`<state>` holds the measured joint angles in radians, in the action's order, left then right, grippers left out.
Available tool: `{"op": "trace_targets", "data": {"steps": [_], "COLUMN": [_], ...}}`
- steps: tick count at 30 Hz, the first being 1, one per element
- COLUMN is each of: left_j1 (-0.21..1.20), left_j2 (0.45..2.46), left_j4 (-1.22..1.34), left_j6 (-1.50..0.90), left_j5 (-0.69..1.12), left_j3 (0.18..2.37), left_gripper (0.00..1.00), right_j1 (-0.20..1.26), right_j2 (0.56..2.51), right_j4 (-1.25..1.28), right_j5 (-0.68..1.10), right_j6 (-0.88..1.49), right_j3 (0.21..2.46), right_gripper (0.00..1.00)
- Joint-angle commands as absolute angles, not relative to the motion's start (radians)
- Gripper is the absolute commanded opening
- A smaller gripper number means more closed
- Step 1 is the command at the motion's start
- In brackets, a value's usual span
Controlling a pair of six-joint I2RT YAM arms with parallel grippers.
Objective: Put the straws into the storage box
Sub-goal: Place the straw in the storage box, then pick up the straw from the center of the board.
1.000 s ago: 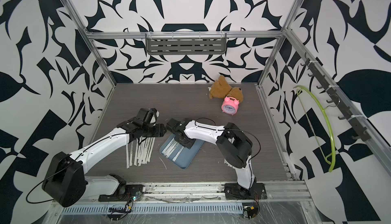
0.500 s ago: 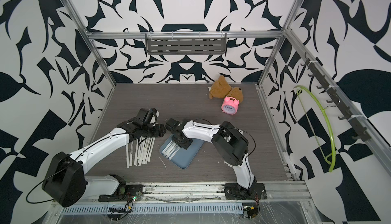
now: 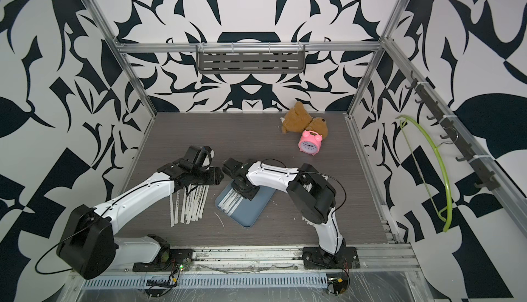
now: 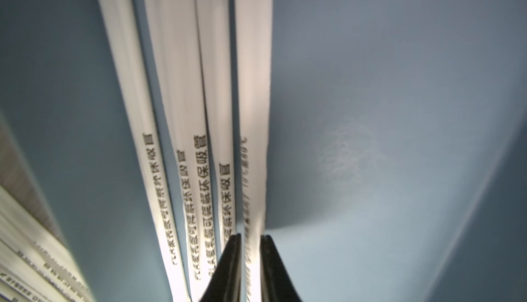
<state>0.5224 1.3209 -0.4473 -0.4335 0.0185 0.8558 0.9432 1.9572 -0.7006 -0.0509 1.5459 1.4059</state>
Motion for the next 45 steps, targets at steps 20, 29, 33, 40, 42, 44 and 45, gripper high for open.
{"op": "trace_targets", "data": {"steps": [20,29,33,40,42,44,45], "left_j1": [0.522,0.522,0.521,0.522,0.522,0.522,0.522], "left_j2": [1.461,1.527,1.556,1.586,1.597,1.61,1.617], "left_j4": [-0.645,-0.666,-0.664,-0.652,-0.646,-0.64,-0.638], "left_j6": [-0.548,-0.534,-0.525,-0.503,-0.496,-0.49,-0.487], "left_j5": [-0.063,-0.154,-0.156,-0.164,-0.167,-0.169,-0.168], "left_j3": [0.87,0.887,0.904,0.902,0.905,0.908,0.909], "left_gripper": [0.38,0.37,0.36,0.35,0.34,0.33,0.31], "right_j1": [0.922,0.92,0.914,0.899,0.896,0.896,0.896], "right_j2": [1.699,1.614,1.619,1.608,1.609,1.61,1.609], "right_j4": [-0.799,-0.816,-0.817,-0.816,-0.816,-0.816,-0.815], "right_j5": [-0.284,-0.359,-0.354,-0.358,-0.357,-0.356,-0.355], "right_j6": [1.331,1.291,1.282,1.276,1.276,1.278,1.278], "right_j3": [1.329,1.274,1.278,1.276,1.274,1.272,1.272], "right_gripper": [0.27,0.26,0.26,0.26,0.26,0.25,0.25]}}
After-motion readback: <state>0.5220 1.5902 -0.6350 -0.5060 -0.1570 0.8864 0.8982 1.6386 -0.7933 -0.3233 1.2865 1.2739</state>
